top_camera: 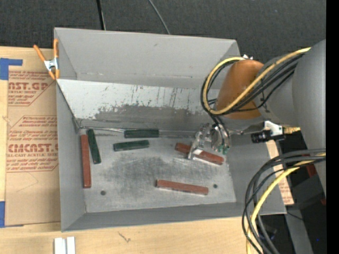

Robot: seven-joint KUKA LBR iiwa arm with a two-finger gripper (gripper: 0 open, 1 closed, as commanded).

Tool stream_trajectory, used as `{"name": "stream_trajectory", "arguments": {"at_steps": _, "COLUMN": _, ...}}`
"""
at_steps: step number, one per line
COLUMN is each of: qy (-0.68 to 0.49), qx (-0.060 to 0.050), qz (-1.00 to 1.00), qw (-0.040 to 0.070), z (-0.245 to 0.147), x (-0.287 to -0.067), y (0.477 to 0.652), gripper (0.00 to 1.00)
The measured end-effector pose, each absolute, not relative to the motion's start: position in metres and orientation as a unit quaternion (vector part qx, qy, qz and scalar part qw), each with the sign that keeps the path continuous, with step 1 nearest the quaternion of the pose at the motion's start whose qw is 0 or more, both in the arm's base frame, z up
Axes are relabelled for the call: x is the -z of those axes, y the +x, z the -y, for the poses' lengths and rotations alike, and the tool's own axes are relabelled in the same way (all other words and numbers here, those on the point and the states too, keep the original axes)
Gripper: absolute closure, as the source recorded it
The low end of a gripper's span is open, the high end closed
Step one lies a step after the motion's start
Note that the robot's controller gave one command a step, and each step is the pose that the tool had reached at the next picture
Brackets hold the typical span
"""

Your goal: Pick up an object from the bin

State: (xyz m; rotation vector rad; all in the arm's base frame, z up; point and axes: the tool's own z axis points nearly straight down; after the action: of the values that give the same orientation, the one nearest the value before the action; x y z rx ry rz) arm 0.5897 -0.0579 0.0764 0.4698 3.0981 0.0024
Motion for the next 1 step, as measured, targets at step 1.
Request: {"name": "stream_trajectory", "arguments": {"at_steps": 1, "qy": 0.150, "qx": -0.001, "qz": -0.989, "qw": 0.004, "z": 0.0579, "x": -0.0764, "y": 0.5897, "gripper": 1.00}}
